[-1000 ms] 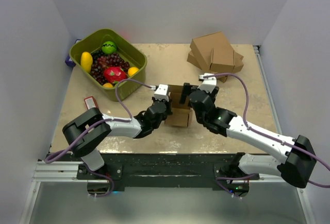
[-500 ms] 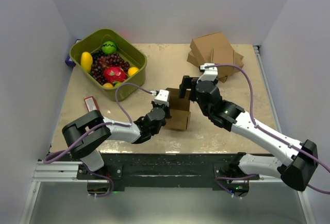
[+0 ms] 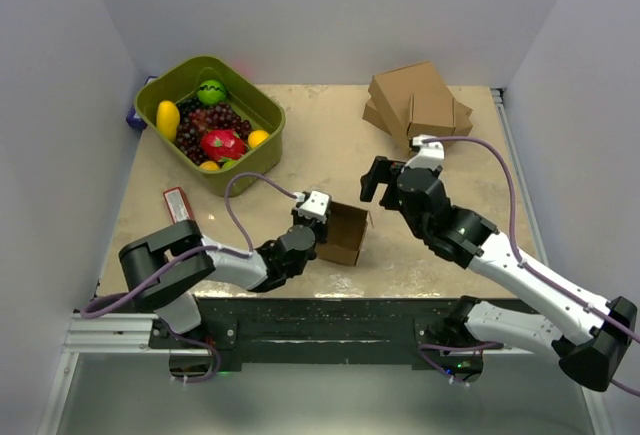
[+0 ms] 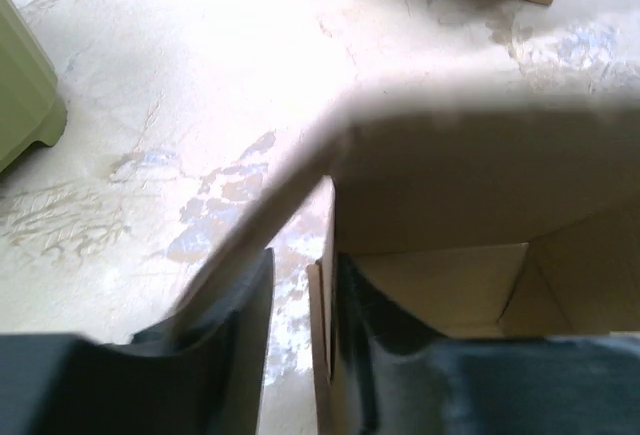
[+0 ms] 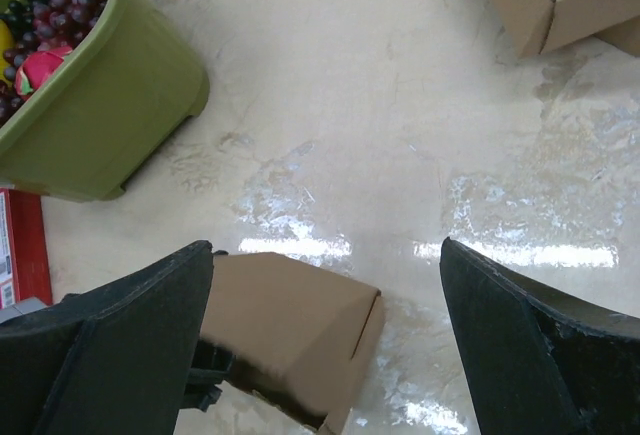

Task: Fold the paper box

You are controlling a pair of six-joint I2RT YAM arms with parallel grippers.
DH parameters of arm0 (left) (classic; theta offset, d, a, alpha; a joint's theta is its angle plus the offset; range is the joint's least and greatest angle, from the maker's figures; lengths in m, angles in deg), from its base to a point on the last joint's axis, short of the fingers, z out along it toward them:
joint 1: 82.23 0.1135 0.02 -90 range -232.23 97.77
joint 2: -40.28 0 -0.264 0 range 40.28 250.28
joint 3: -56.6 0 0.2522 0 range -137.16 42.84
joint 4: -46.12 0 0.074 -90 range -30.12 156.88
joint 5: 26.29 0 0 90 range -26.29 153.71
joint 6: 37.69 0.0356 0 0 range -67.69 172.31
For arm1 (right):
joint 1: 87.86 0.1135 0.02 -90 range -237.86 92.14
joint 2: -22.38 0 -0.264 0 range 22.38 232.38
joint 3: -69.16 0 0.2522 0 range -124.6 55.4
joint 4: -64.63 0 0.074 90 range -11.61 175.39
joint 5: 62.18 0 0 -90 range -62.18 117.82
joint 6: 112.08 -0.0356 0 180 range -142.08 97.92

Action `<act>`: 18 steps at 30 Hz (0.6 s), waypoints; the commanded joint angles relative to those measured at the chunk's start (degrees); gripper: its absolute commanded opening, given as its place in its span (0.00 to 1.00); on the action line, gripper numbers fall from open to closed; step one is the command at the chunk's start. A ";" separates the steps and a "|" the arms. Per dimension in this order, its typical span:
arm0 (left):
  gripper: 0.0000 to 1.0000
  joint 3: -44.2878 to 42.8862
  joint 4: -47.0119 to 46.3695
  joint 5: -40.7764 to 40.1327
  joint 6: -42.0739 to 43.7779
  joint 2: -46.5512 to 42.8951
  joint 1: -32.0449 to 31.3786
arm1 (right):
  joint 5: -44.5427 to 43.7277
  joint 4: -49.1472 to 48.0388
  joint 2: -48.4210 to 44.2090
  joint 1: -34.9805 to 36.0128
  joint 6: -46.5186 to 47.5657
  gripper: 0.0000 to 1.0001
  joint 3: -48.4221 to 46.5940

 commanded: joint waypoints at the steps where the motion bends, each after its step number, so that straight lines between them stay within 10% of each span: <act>1: 0.43 1.89 -1.41 -1.97 -1.07 -5.27 -0.95 | -0.18 1.85 -2.06 -0.16 -2.68 0.99 1.33; 18: 0.71 11.91 12.73 8.93 -6.70 -23.02 -2.18 | 1.22 1.59 -2.41 -0.16 -3.29 0.99 0.89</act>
